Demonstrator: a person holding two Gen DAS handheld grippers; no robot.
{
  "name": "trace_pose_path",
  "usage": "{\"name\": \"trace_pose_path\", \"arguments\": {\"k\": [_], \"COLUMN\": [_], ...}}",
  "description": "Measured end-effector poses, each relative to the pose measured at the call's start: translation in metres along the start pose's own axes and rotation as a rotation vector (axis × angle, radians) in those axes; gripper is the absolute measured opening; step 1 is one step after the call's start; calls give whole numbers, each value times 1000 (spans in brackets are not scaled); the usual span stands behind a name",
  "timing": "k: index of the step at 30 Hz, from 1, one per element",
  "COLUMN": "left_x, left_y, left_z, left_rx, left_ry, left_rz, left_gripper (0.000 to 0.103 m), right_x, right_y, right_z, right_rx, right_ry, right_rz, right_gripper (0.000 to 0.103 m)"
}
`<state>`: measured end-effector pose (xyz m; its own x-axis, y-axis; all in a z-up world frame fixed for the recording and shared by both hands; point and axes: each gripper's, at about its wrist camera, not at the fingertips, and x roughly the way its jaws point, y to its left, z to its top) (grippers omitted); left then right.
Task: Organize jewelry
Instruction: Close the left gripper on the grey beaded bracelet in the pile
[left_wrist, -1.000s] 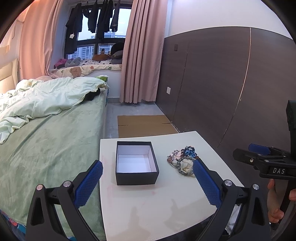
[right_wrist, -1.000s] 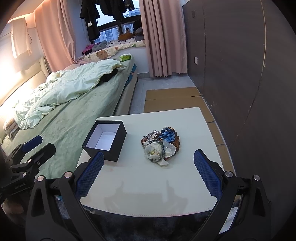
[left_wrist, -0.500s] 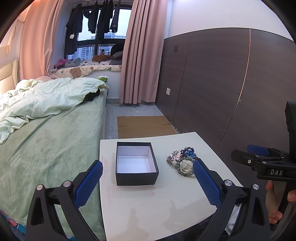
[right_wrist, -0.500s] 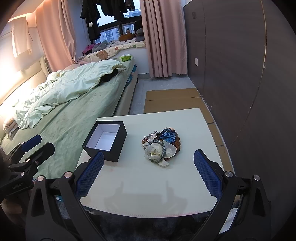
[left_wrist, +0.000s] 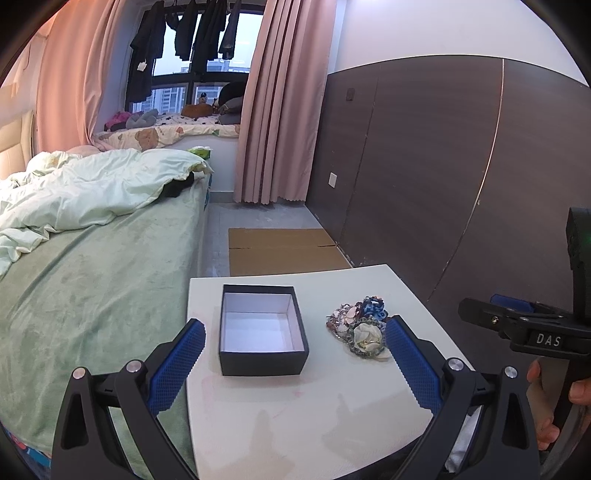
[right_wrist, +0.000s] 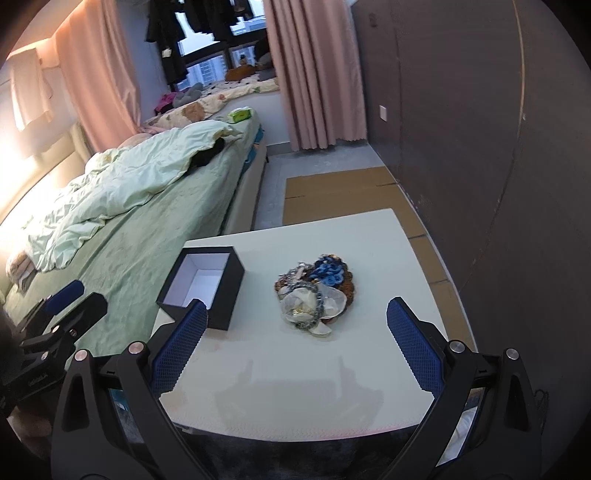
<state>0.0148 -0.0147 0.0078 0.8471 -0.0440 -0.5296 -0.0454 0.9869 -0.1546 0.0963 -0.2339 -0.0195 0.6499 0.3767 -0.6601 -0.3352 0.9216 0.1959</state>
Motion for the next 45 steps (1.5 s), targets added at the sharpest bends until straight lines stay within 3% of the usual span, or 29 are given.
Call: {"name": "trace_pose_path", "arguments": {"k": [5,6,7,8,11,13,16,22,24,29,37,38,41,45], "left_x": [15,19,25,30,53,67,80,108,117,134,153,155,163,174], "left_y": [-6,-7,-8,-9,-9,-10,-16,-26,-26,-30,-43,-44,-50,-57], "left_z": [7,7,8,8,5,4,1,-7,-10,-14,-17,-17,-20,-25], "left_rx": [-7,-8,-11,-13,-32,-60,-49,-52,-74,-99,-118,-120,-130,-141], "left_ry": [-3,-1,4,10,70,115,145,228,253,279,308,312,328,349], "left_rz": [-35,-46,-61,-68,-94,-152,-165,-205,-222,-250,-288,-292,-303,-314], "left_gripper": [95,93,92,89,74,69,60,40,37,35,31,29,28,25], "right_x": [10,13,17,25,45,56,69,97,108,126,161,164,163,155], "right_y": [-16,-22,-27,-34,-48,-54,-63,-72,-74,-85,-109,-111,-117,-121], "right_z": [9,11,13,15,16,16,16,12,9,3,-15,-16,-18,-17], "right_rx": [50,74,94,117,181,220,286,369,393,447,586,604,638,700], "right_ry": [9,13,20,37,93,136,178,264,298,353,447,453,447,417], "right_rz": [18,29,37,40,47,65,117,180,191,151,183,205,230,320], "right_gripper": [95,93,83,75,66,62,58,41,40,40,39,26,3,2]}}
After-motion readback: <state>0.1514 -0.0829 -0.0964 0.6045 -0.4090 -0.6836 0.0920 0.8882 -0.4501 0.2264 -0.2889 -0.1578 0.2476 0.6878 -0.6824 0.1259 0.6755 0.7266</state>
